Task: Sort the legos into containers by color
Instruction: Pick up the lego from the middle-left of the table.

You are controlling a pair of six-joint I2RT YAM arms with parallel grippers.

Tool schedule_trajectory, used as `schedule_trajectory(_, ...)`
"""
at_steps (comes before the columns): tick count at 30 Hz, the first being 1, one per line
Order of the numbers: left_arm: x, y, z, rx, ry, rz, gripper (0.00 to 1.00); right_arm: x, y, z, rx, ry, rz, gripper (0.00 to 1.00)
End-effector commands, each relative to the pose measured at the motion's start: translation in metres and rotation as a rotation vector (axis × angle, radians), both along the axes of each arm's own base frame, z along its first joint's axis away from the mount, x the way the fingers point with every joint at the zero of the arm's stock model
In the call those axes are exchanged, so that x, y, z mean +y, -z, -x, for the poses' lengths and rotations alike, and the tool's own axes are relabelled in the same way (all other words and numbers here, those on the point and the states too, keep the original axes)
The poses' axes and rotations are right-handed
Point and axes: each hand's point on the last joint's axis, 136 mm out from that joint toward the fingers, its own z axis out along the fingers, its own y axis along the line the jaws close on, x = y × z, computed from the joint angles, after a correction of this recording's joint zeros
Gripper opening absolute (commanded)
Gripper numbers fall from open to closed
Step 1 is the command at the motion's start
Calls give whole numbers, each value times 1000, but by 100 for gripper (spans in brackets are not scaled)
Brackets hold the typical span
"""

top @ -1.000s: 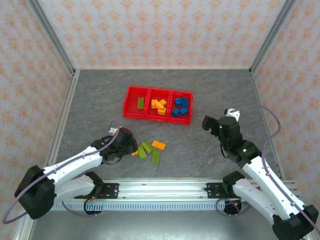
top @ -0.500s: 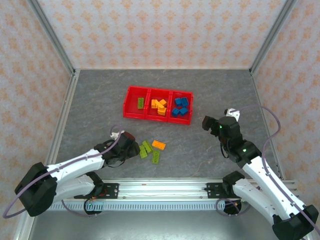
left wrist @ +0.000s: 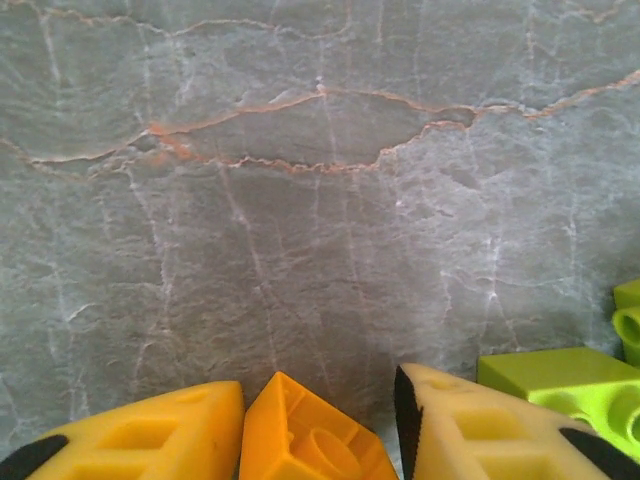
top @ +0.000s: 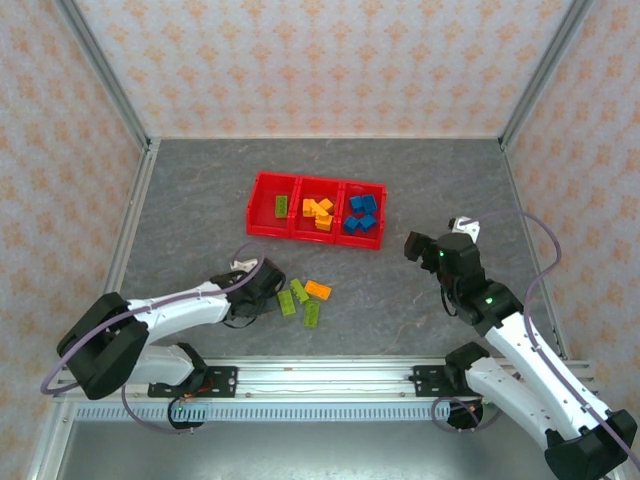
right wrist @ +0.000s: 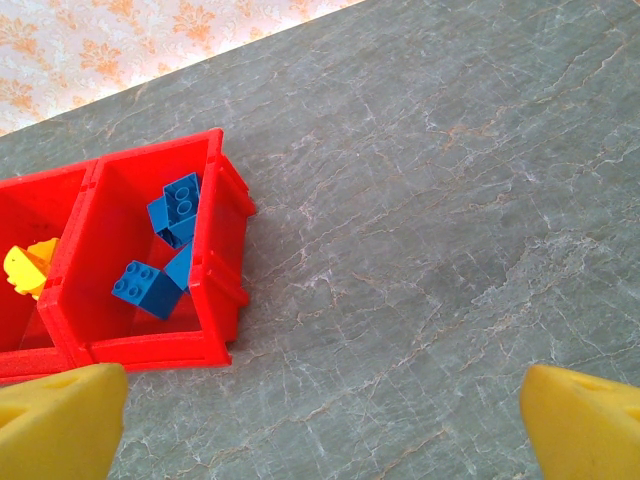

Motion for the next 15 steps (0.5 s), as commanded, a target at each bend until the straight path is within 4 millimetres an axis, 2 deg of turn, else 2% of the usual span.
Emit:
schedule_trajectory(1, 12, 3, -11, -45, -24, -56, 37, -1, -1, 0, -6, 8, -6, 100)
schedule_trajectory(10, 13, 5, -5, -51, -34, -17, 28, 0, 0, 0, -7, 6, -5, 100)
schedule_trajectory(15, -2, -27, -23, -146, -7, 44, 23, -1, 0, 0, -5, 9, -2, 100)
